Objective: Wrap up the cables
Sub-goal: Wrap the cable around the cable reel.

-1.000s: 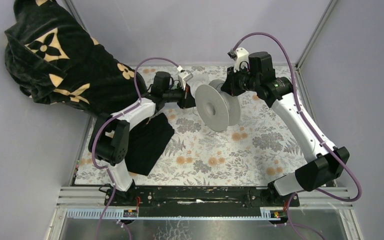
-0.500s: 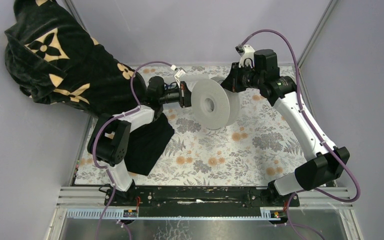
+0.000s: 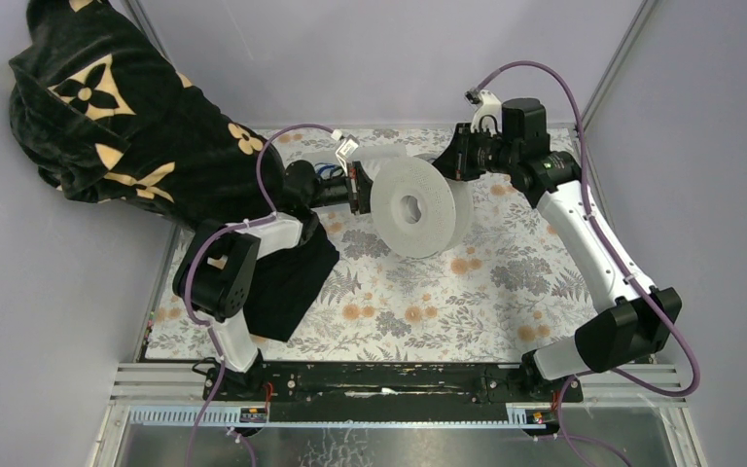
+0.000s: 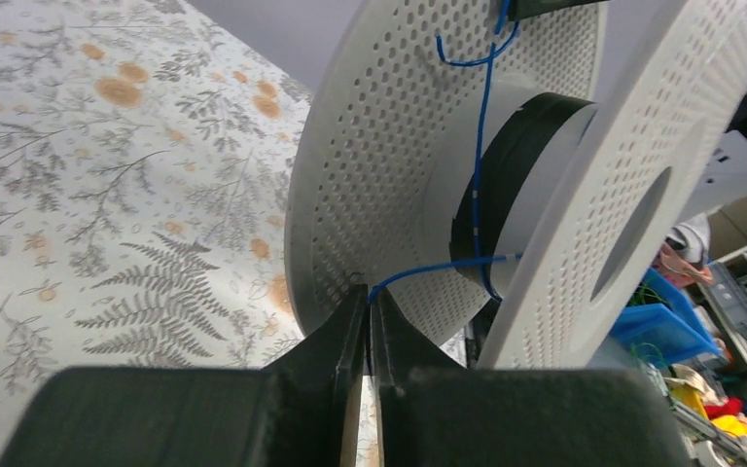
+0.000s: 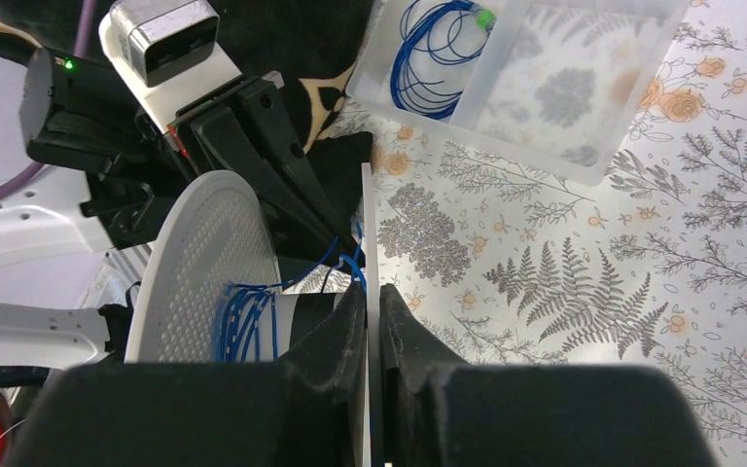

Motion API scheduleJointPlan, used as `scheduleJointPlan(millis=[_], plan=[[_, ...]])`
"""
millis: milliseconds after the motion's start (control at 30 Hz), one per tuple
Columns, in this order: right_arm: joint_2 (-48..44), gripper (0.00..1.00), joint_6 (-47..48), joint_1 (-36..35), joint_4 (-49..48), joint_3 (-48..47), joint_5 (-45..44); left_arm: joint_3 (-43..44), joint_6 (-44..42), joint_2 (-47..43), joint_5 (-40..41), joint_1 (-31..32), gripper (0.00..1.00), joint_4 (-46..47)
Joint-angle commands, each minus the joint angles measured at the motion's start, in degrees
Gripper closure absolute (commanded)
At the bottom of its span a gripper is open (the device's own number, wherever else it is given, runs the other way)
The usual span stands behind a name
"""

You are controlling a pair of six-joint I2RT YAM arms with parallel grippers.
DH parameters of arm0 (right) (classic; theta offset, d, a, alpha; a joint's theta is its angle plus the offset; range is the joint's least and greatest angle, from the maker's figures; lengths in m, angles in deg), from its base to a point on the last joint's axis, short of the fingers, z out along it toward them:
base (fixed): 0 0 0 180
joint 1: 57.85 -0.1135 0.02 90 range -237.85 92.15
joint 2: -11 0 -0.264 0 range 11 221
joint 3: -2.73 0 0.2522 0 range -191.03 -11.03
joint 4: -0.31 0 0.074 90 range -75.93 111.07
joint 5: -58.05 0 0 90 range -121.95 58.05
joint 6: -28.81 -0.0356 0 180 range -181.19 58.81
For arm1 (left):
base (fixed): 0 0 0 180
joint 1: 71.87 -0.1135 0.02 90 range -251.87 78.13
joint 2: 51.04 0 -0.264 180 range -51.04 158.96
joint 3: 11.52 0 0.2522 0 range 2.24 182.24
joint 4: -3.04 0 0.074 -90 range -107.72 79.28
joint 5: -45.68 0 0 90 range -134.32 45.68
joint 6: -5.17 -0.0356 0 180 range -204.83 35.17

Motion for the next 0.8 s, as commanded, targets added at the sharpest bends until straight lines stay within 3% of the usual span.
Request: scheduleJointPlan(millis=[0,167,400,533,767], plan=[[-1.4,1.0,-3.7,-0.3,-9.6,0.8,2.0,0.2,10.1,1.1,-5.2,3.4,0.86,20.1],[-2.8,1.0,-2.4,1.5,-10.2,2.7,4.1,0.1,11.7,1.2,-6.6,3.2,0.76,22.6],[-4.5,1.0,-0.7,3.4,-9.5,3.8,4.0,-0.2,1.8,-1.9,-5.6,2.7,0.59,10.1],[-5.0,1.0,0.3,4.3,-8.7,3.2,3.9,-0.4,-3.1,-3.6,-4.7,1.7,0.56,3.6],[-5.9,1.0,1.5,5.5,-7.6,3.7,4.4,-0.7,-4.1,-5.2,-4.9,-1.1,0.53,2.6]])
